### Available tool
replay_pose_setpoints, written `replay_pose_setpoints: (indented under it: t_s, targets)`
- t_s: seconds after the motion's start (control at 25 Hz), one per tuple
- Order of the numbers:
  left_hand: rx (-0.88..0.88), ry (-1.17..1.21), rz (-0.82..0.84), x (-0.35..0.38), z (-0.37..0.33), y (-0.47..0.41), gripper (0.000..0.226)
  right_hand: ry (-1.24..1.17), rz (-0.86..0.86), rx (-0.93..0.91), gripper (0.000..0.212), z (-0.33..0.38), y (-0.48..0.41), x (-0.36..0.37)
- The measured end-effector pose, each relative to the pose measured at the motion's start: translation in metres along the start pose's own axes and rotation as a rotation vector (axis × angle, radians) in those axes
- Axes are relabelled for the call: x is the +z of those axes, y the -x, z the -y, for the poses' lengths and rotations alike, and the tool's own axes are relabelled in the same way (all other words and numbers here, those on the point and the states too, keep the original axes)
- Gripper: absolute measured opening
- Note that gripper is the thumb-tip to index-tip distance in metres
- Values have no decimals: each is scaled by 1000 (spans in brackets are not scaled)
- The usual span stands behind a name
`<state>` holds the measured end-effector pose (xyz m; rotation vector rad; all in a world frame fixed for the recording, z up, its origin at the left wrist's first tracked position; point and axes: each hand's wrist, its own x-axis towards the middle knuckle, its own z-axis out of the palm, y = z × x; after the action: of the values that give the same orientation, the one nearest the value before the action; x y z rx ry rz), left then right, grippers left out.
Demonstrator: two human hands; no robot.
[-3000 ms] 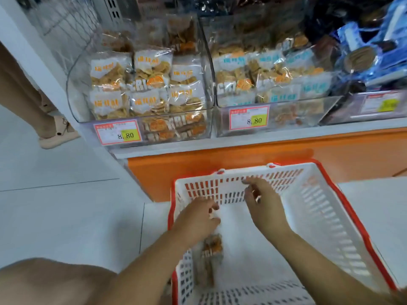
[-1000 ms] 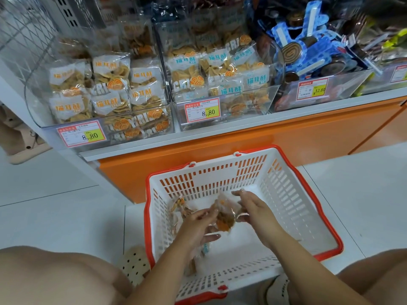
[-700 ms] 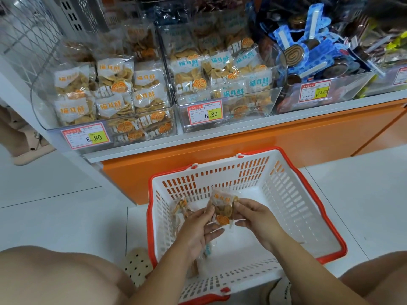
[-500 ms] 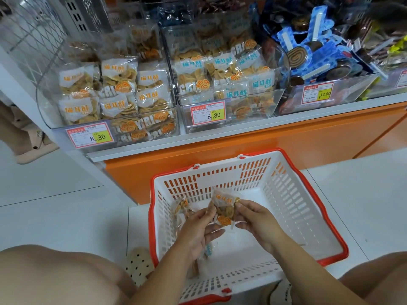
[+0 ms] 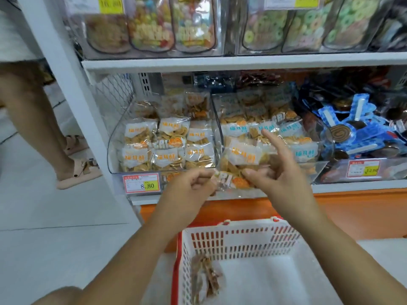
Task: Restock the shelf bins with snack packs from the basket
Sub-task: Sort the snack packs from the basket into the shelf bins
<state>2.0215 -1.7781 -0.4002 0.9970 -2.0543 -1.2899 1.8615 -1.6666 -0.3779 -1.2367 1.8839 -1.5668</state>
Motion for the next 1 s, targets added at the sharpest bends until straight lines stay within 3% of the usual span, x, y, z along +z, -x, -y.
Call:
replay_pose_setpoints:
  t_s: [0.16,0.24,0.4,0.64,0.8,1.0]
  targets:
    - [193,-547,-302,-71,5,-22,32,293,-17,-223,59,44,-91,25]
    - [169,-632,-324,-90,21,-29,40,450,-22,-219,59,51,-134,42]
    - [122,-646,-271,-109,47,-40,49,949,78,-287,57,49,-201,75]
    - [125,-672,-302,-114,58,-40,47,971,284,-105,60,37,-237,100]
    - [118,-650,-289,-115,58,-39,43,1383,250,-238,76,34,-241,89]
    - [131,-647,-287,-113,58,-40,39,1394,307,-212,76,25,-239,90]
